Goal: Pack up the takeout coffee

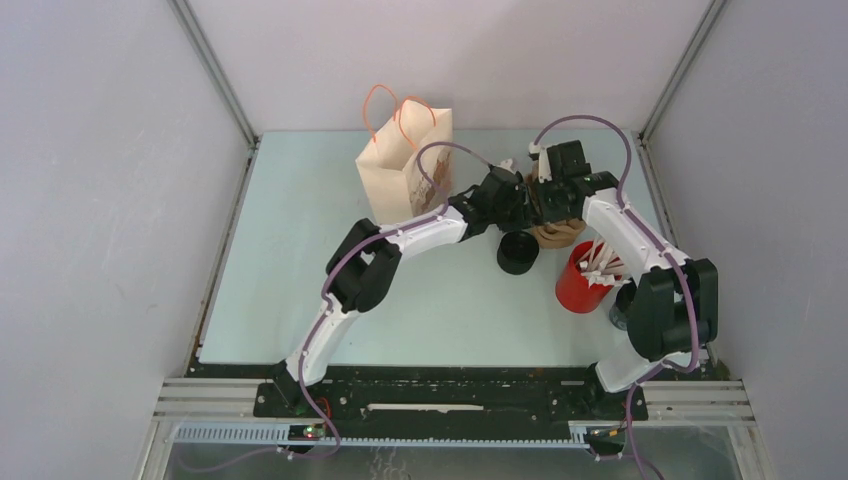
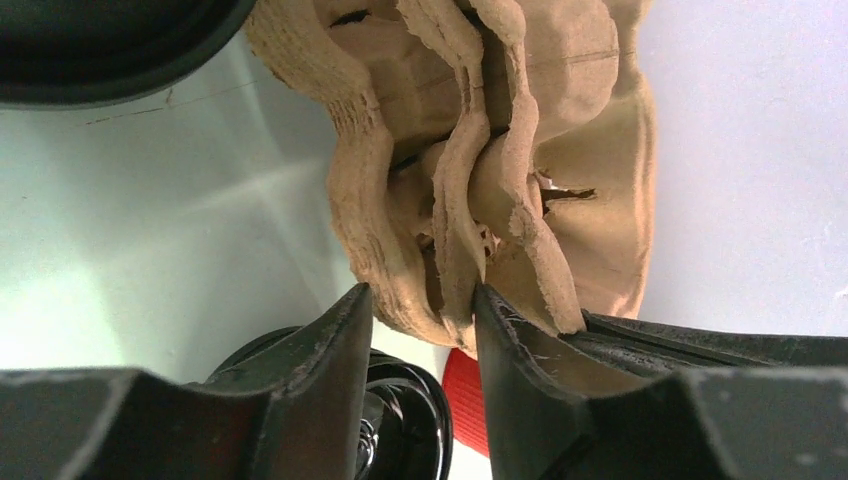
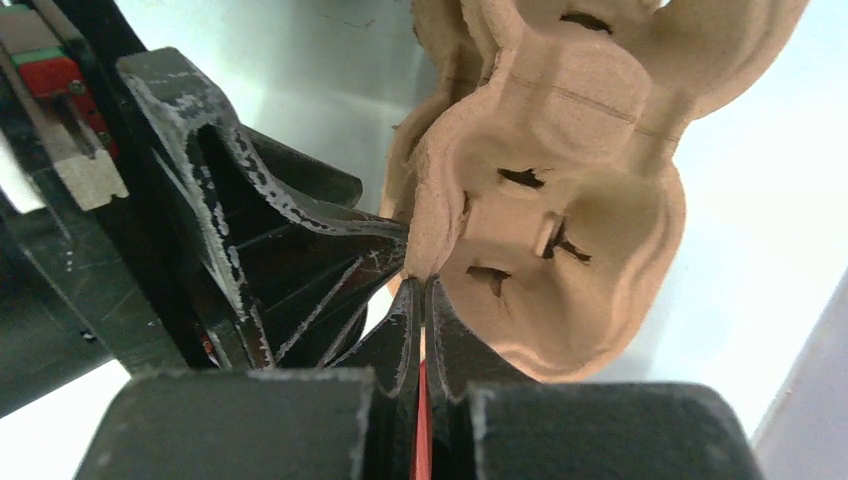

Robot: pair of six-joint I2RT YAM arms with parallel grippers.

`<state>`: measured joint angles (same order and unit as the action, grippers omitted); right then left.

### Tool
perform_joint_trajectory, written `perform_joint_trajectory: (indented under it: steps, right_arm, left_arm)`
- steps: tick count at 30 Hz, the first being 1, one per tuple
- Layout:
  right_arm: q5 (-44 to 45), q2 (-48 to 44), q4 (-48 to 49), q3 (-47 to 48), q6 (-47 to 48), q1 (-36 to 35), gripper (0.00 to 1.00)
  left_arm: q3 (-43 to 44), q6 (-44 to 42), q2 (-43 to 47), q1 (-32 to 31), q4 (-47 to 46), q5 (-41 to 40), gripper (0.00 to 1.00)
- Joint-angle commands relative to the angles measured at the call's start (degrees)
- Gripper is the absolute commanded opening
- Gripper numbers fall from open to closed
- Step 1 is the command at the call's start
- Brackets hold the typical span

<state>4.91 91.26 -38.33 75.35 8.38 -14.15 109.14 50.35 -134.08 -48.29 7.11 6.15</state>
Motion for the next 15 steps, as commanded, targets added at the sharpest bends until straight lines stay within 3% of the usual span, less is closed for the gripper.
perform_joint_trajectory:
  steps: [1, 15]
  right_arm:
    - [-6.70, -1.06, 4.22, -0.90, -3.60, 1.27, 0.00]
    - [-18.10, -1.04, 7.85, -1.69, -8.12, 6.07, 0.00]
  left_arm:
    - [-2.04, -3.07, 2.81, 0.58, 3.41, -0.39, 0.50]
    - [5.35, -6.24, -1.20, -0.69, 10.66, -2.51, 0.66]
